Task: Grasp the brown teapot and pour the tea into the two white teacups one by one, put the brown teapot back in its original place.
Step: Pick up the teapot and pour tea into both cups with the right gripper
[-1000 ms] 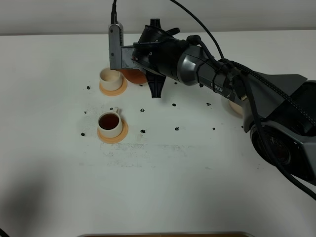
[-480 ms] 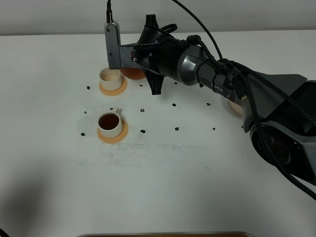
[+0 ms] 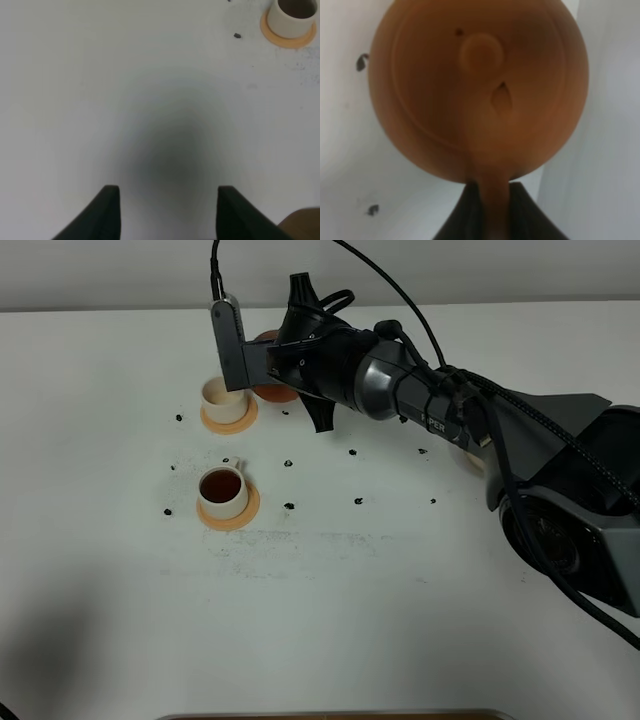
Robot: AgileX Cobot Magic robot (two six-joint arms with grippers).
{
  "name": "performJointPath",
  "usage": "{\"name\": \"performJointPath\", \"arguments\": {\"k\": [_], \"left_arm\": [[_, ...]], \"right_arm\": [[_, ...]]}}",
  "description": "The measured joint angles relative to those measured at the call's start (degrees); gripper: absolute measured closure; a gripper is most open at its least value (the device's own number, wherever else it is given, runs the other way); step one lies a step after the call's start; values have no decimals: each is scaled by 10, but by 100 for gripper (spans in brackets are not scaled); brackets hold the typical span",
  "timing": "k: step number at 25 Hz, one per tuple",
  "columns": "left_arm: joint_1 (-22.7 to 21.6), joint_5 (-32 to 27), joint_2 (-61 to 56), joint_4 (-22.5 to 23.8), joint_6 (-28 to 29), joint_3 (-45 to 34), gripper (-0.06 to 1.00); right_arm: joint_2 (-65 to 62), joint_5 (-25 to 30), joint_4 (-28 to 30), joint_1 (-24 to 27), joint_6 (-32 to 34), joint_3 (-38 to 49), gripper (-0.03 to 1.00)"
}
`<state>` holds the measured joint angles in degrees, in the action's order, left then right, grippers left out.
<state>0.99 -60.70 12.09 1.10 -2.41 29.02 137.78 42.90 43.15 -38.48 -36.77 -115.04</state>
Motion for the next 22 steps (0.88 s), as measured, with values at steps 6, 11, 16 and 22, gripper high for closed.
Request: {"name": "performJointPath", "arguments": {"k": [6, 11, 16, 22], "left_arm": [[0, 0, 0, 0, 0, 0, 49], [0, 0, 0, 3, 1, 0, 49], [0, 0, 0, 33, 1, 0, 49], [0, 1, 0, 39, 1, 0, 49]], "right_arm": [[0, -5, 6, -4, -27, 0, 85], [0, -7, 13, -6, -43, 0, 85], [0, -7, 39, -7, -46, 0, 85], [0, -8, 52, -8, -49, 0, 85]]}}
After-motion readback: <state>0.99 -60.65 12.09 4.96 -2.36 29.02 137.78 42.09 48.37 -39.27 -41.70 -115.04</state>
